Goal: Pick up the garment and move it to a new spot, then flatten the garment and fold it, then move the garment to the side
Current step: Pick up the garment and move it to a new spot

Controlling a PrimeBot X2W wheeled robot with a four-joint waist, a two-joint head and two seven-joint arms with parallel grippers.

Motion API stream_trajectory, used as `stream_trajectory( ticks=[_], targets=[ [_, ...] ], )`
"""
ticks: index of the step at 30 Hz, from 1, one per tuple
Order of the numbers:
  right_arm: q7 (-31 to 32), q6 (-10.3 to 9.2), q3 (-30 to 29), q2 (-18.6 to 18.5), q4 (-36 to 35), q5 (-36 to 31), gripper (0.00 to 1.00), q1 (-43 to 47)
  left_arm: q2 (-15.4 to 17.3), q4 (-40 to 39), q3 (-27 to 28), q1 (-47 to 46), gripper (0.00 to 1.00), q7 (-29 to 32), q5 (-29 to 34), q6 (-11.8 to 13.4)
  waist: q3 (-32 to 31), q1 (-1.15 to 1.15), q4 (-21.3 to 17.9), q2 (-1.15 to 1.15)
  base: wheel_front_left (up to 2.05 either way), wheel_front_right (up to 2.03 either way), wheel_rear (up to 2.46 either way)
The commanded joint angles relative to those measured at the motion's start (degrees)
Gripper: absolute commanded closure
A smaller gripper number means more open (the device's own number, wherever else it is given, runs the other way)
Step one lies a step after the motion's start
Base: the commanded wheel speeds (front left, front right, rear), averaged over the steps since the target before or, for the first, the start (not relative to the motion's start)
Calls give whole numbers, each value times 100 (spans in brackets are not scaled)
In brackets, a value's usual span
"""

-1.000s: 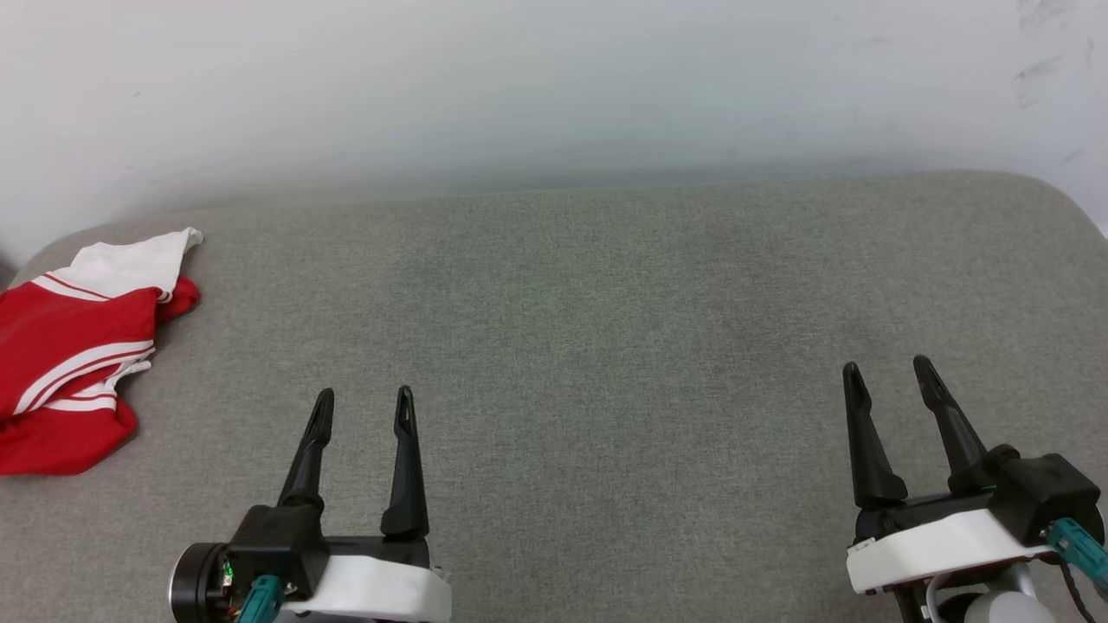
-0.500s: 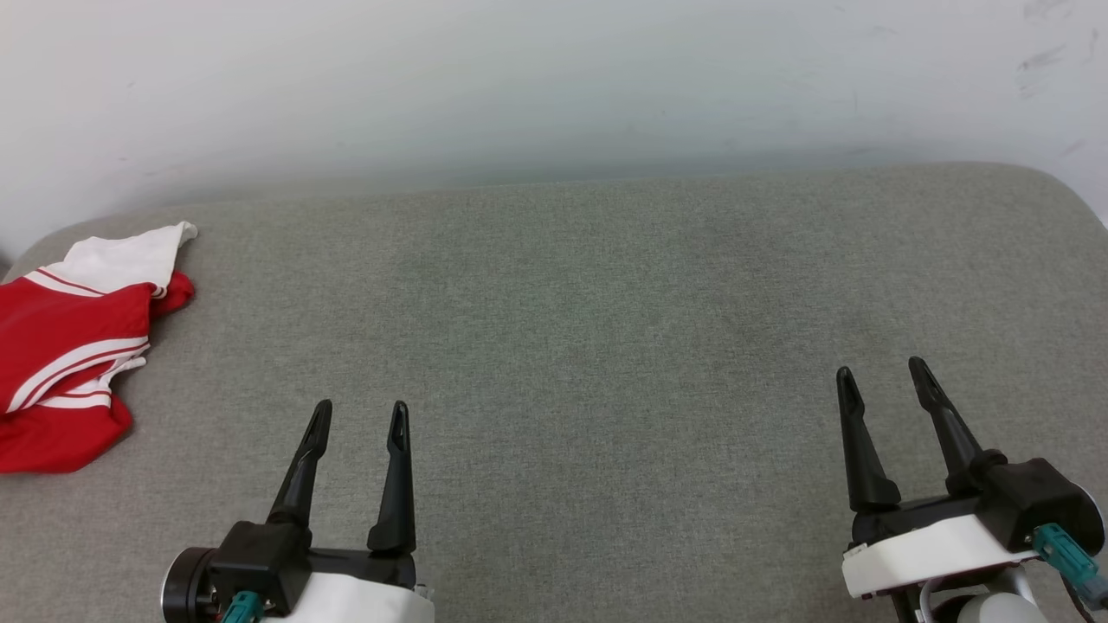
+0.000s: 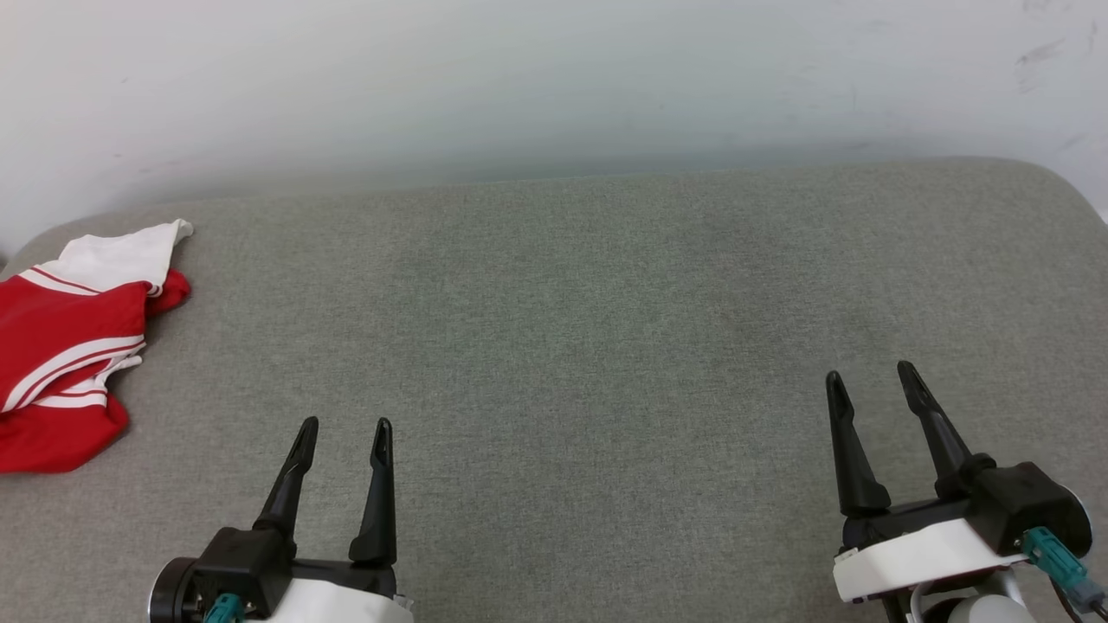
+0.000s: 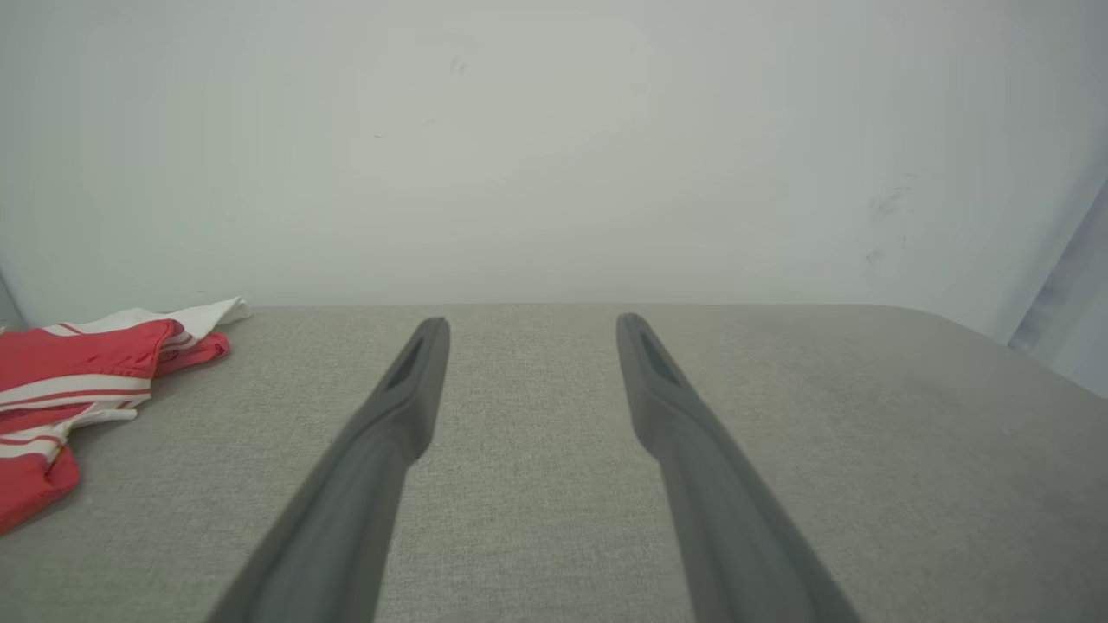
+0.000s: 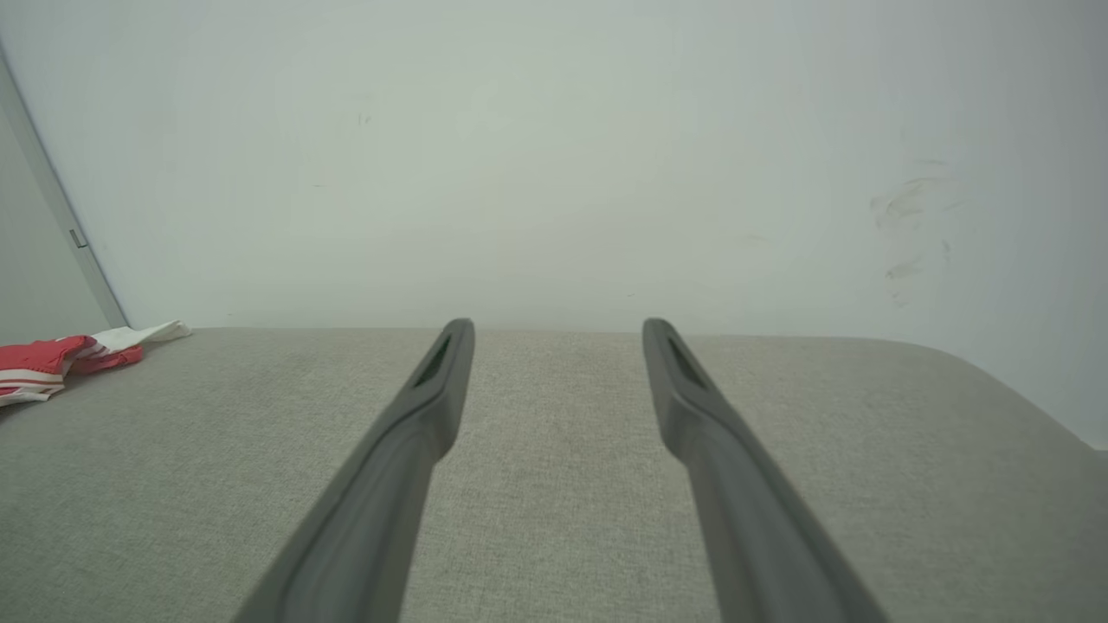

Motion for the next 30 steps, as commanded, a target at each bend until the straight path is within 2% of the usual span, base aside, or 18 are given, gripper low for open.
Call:
stream_trajectory(
  ticks=[1, 7, 13, 30],
  targets=[
    [-12, -2, 30, -3, 18, 42, 0, 1, -13, 12, -1, -88, 0, -16, -34, -42, 2, 0, 7, 0, 0, 0, 0],
    [-12, -2, 71, -3, 36, 79, 0, 6, -14, 69, 44, -97, 0, -16, -43, -85, -28, 0, 62, 0, 0, 0, 0],
    [-12, -2, 181, -2, 54, 99, 0, 90, -15, 159, 150, -93, 0, -16, 47, -64, -86, 0, 313, 0, 0, 0, 0],
    [-12, -2, 529, -2, 128, 206, 0, 239, -15, 183, 402, 190, 0, -16, 258, 61, -346, 0, 1663, 0, 0, 0, 0]
  ],
)
